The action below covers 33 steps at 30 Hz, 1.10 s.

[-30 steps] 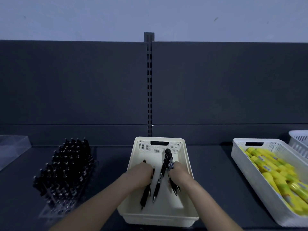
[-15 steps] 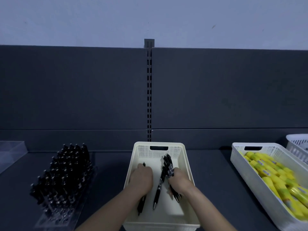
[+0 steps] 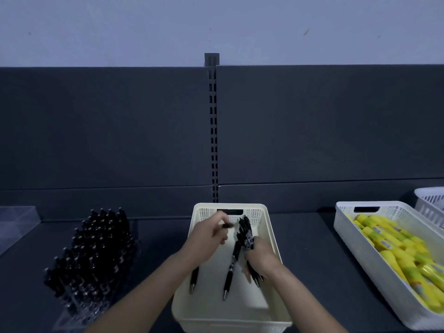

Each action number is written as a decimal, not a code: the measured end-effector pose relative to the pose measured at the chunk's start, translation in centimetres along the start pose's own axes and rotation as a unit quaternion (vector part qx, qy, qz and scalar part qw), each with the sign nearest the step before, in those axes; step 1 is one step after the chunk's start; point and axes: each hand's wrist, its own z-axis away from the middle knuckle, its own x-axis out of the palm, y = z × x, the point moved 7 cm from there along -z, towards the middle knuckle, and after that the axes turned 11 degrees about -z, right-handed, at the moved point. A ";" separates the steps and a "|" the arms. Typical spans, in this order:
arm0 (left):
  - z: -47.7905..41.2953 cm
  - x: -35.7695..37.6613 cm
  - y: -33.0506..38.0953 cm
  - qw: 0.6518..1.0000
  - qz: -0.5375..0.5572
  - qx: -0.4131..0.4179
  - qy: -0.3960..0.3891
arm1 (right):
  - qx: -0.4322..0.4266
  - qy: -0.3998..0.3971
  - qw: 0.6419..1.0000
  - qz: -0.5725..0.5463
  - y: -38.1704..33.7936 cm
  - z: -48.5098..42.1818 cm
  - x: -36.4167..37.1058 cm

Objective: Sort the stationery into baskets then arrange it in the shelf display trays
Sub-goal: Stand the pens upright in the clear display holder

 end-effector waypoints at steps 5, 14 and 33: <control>1.2 3.7 -2.0 0.946 -0.282 0.008 -0.163 | 0.002 -0.004 1.000 0.005 -0.1 0.0 0.1; 1.5 4.6 -2.5 0.896 -0.398 -0.109 -0.163 | 0.013 -0.005 1.000 0.025 0.0 0.3 0.1; 1.4 6.1 -1.5 0.942 -0.244 -0.130 -0.188 | 0.026 -0.015 0.990 0.136 -0.3 1.0 0.6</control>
